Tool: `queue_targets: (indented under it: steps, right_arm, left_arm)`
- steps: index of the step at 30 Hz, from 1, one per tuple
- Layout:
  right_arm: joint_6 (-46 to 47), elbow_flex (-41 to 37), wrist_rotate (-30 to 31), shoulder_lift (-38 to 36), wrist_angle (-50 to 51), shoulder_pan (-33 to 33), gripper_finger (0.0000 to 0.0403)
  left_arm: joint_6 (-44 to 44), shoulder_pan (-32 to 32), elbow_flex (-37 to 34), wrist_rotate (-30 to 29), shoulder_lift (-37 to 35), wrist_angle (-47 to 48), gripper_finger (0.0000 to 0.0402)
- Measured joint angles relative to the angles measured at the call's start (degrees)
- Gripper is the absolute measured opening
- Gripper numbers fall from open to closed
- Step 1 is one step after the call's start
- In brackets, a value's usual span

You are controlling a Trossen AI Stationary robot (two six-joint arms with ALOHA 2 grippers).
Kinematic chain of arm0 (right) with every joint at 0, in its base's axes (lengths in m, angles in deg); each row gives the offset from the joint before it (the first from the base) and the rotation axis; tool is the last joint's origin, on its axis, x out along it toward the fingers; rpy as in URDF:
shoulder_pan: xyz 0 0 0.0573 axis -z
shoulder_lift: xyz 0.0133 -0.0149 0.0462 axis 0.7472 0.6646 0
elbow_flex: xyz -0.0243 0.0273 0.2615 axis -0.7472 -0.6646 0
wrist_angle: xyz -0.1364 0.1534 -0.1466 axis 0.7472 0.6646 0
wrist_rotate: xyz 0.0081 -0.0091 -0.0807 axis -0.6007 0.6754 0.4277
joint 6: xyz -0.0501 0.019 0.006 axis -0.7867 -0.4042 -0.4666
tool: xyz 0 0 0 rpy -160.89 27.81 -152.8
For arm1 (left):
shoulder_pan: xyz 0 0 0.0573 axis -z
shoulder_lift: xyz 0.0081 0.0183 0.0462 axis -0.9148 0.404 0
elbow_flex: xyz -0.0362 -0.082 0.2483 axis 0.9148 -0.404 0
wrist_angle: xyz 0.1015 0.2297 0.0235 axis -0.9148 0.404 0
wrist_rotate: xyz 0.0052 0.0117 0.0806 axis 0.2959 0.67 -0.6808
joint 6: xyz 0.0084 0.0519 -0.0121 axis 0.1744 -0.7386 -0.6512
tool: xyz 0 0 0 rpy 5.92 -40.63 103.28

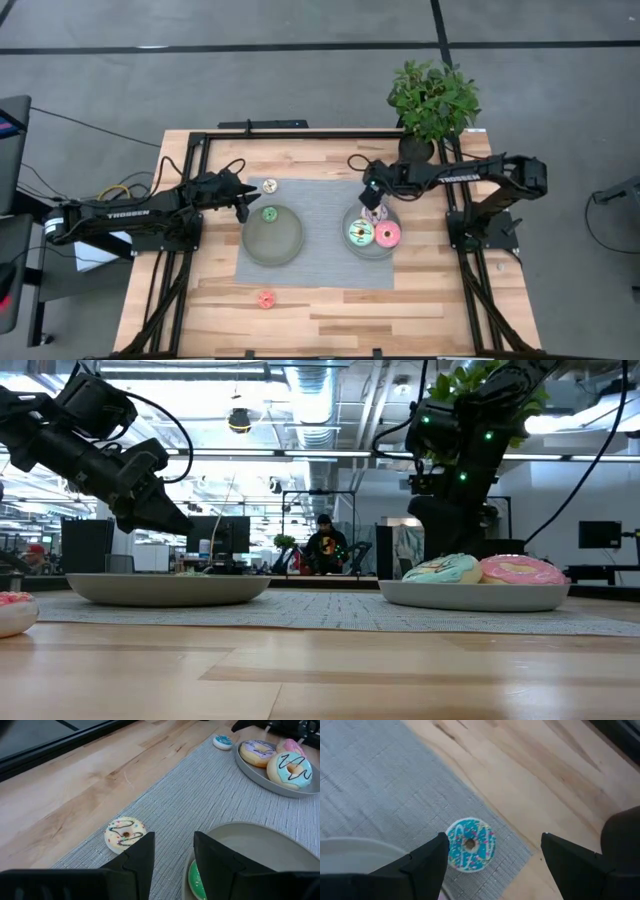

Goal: Pick & Place donuts
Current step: Put the small blue donut into the green plate

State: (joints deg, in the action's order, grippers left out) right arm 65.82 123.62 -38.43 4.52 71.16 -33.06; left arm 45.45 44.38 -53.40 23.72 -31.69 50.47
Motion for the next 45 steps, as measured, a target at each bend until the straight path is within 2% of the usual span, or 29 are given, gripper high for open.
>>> queue_targets:
  steps: [5,11,16,27,45]
  right_arm:
    - [0.1,0.0,-5.1,0.0,1.2,3.2,0.0306]
    - [0.2,0.0,-6.3,0.0,1.7,5.7,0.0306]
    - [0.2,0.0,-9.6,0.3,1.7,7.0,0.0306]
    - [0.0,0.3,-10.1,8.9,0.0,7.0,0.0306]
    - [-0.5,1.1,-9.9,7.7,-0.9,7.0,0.0306]
  left_arm:
    - [0.0,0.0,0.0,0.0,0.0,0.0,0.0128]
    - [0.0,0.0,0.0,0.0,0.0,0.0,0.0128]
    - [0.3,0.0,0.0,0.0,0.0,0.0,0.0128]
    - [0.7,0.0,0.0,0.1,0.0,0.0,0.0128]
    - [1.0,0.0,0.0,0.2,0.0,0.0,0.0128]
